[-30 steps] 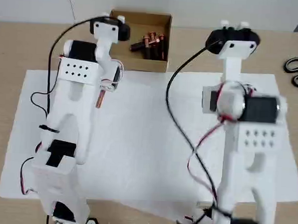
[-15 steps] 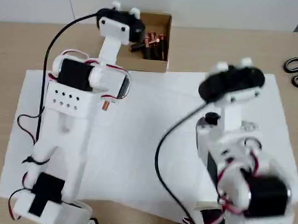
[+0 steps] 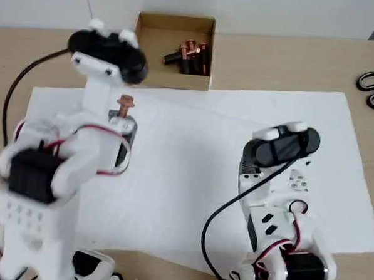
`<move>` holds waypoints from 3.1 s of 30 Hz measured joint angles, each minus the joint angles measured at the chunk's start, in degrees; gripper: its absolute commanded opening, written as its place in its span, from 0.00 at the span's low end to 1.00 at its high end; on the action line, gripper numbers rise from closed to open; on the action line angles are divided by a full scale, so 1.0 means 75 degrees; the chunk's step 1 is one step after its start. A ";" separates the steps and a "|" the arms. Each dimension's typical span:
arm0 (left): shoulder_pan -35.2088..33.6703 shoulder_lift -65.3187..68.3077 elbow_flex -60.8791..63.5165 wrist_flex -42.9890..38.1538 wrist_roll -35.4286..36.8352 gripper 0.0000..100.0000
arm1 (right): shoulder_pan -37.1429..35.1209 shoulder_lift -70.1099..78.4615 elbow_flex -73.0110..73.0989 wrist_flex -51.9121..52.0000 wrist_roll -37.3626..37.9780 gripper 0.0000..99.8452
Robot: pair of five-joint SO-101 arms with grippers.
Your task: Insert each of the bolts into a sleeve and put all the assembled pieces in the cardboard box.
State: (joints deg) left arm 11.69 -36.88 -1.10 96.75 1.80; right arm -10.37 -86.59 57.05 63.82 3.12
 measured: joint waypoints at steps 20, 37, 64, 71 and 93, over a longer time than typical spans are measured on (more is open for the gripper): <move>0.0000 -0.3540 0.4736 -0.3341 0.0856 0.01 | -0.2567 -0.2180 0.3165 -0.1981 0.0000 0.00; 0.0856 -0.5521 0.7795 -0.6412 0.1747 0.01 | -0.3095 -0.2215 0.3247 -0.2192 -0.2086 0.00; 0.1536 -0.4958 0.7865 -0.7490 0.2567 0.01 | -0.3810 -0.2215 0.3739 -0.2743 -0.0903 0.00; 0.1747 -0.4419 0.7865 -0.7818 0.2977 0.01 | -0.3810 -0.2215 0.3739 -0.2743 -0.0903 0.00; 0.2368 -0.3516 0.7584 -0.7865 0.2989 0.01 | -0.3810 -0.2215 0.3739 -0.2743 -0.0903 0.00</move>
State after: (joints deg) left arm 29.45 -63.25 55.78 37.76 24.22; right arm -38.95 -103.21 85.10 43.25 -3.65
